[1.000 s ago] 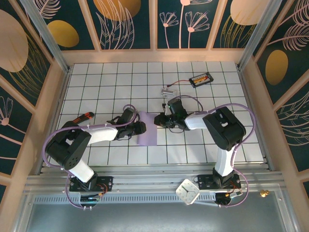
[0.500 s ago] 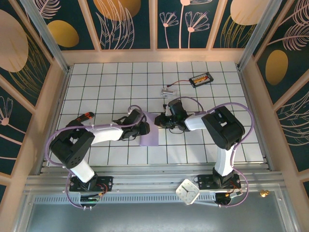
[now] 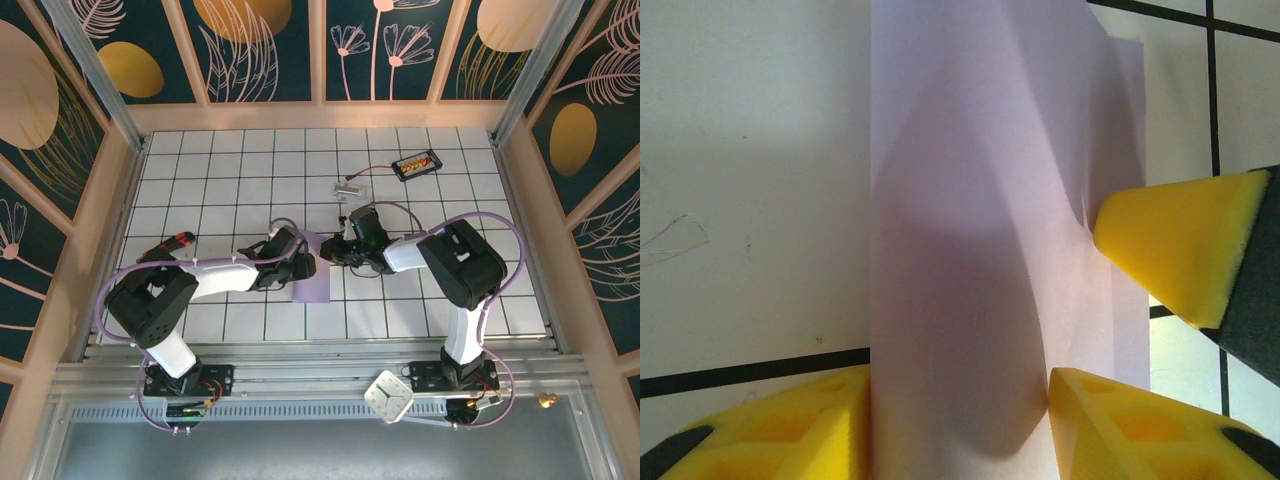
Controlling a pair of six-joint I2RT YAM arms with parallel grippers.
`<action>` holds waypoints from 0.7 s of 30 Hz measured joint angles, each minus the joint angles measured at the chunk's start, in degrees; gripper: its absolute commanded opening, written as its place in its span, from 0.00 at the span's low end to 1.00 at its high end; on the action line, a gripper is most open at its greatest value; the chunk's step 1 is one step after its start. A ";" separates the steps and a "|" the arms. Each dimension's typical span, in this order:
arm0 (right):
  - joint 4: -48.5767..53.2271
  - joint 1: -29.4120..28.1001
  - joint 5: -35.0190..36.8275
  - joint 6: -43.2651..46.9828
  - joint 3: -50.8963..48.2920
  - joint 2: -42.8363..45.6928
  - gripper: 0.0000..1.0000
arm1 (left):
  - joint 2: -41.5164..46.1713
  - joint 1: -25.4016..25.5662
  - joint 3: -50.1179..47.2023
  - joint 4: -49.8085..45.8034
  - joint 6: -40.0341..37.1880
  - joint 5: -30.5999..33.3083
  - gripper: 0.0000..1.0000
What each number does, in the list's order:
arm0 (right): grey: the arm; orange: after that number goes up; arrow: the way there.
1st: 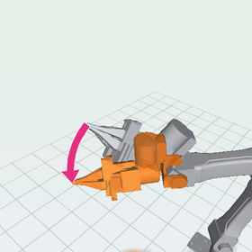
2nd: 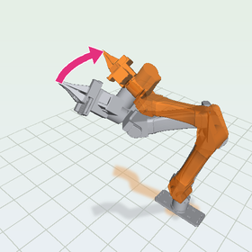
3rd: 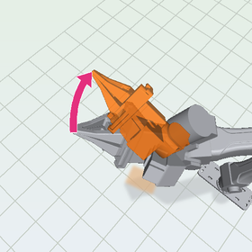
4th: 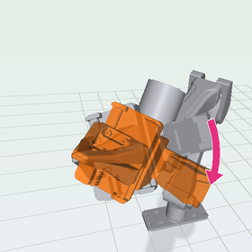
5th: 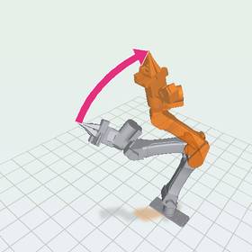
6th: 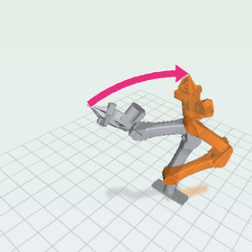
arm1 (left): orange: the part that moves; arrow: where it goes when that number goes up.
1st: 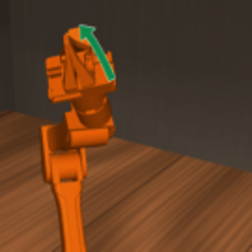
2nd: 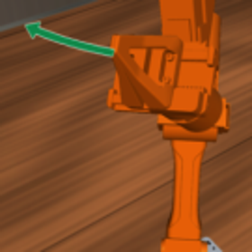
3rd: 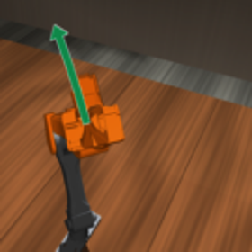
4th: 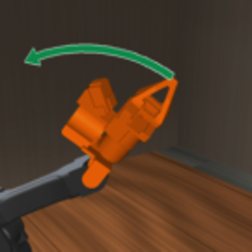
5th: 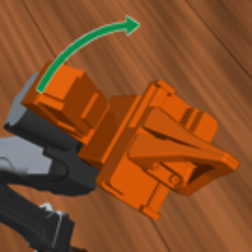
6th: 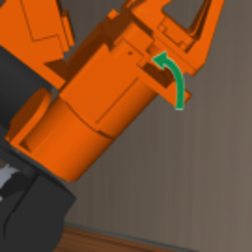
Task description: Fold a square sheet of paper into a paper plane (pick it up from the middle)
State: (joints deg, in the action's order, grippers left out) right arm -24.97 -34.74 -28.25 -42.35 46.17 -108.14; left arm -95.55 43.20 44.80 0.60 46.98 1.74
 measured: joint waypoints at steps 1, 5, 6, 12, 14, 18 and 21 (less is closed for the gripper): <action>-0.48 0.17 -0.33 0.02 -0.24 0.09 0.16 | -0.17 0.00 0.00 0.00 0.00 0.15 0.47; -0.79 1.05 -1.53 0.04 -1.95 1.84 0.19 | -0.63 0.00 0.02 0.24 0.02 0.35 0.49; -0.76 1.31 -1.81 0.07 -2.21 2.34 0.19 | -0.63 0.00 0.02 0.24 0.02 0.37 0.50; -1.84 1.70 -2.32 0.04 -2.32 4.46 0.19 | -0.63 0.00 0.11 0.31 0.00 0.33 0.52; -1.88 1.70 -2.89 0.04 -2.32 4.44 0.19 | -0.96 0.00 0.22 0.42 -0.02 0.39 0.52; -1.86 1.33 -3.65 0.02 -1.38 2.89 0.19 | -1.22 0.11 0.44 0.35 -0.07 0.59 0.54; -1.81 0.59 -4.33 0.02 0.02 0.90 0.19 | -1.29 0.33 0.63 0.22 -0.26 0.92 0.55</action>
State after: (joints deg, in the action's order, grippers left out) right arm -26.79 -34.15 -32.58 -42.33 46.19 -107.24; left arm -96.84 43.53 45.43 0.82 46.72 2.66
